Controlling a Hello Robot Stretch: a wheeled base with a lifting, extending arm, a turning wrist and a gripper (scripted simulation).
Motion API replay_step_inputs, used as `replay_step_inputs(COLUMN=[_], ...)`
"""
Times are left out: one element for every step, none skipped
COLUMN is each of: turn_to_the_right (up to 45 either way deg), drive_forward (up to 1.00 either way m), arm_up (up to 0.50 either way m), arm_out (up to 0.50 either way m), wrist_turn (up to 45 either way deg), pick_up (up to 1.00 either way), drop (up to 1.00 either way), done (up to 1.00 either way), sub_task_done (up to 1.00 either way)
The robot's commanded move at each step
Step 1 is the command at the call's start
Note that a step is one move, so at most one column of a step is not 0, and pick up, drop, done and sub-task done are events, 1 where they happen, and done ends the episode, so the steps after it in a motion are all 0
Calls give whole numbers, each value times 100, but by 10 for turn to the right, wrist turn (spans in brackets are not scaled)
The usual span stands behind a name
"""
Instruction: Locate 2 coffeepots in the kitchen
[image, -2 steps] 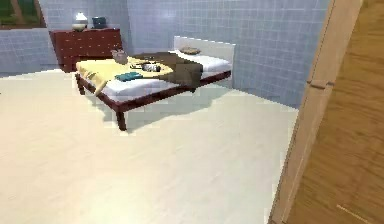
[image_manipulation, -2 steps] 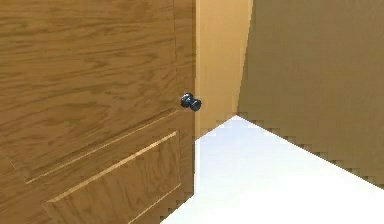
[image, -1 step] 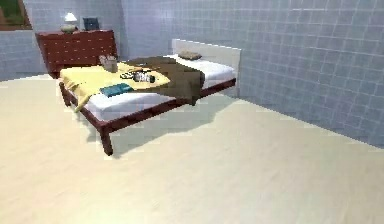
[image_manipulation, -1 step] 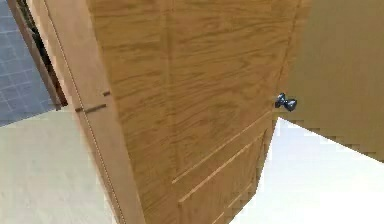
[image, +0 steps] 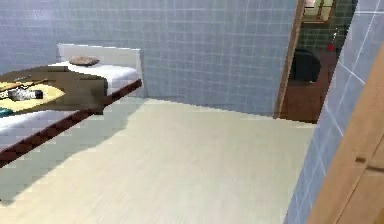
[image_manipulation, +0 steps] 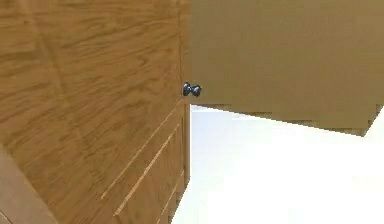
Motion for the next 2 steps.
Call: replay_step_inputs(turn_to_the_right=[0, 0], drive_forward=[100, 15], arm_up=[0, 0], arm_out=[0, 0], wrist_turn=[0, 0], pick_up=[0, 0], drop=[0, 0], done=[0, 0], sub_task_done=[0, 0])
